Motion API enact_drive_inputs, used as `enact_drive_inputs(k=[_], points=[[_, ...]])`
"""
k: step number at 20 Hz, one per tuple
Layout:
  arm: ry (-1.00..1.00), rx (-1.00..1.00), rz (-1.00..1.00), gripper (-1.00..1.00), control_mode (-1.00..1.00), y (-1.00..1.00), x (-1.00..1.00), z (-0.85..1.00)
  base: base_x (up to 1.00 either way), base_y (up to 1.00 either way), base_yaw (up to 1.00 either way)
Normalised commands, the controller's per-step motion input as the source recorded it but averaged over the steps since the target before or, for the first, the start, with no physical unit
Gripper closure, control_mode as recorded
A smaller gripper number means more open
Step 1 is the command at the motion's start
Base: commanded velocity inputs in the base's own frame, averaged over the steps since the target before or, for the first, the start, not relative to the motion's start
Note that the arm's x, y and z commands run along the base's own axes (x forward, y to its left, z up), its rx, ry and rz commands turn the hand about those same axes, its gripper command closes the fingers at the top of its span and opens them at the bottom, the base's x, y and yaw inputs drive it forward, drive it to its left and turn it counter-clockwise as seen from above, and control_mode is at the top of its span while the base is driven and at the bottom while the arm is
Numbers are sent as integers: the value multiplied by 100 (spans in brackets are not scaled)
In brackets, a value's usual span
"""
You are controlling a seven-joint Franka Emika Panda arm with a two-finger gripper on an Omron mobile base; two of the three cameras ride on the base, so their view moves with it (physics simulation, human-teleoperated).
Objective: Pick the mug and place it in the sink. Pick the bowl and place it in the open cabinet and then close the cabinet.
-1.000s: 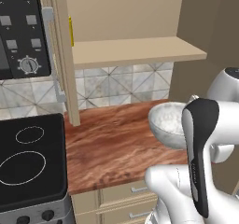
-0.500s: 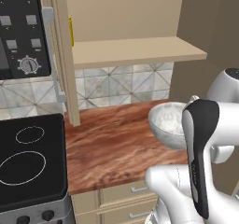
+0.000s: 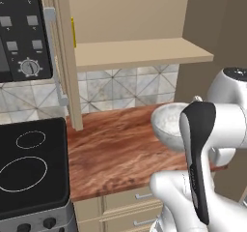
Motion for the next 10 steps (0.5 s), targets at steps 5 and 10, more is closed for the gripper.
enact_drive_inputs(k=[5,10], points=[[-1,-1,-3,100,-100,1,-20,36,0,0,0],[-1,0,-1,100,-100,0,-5,39,0,0,0]])
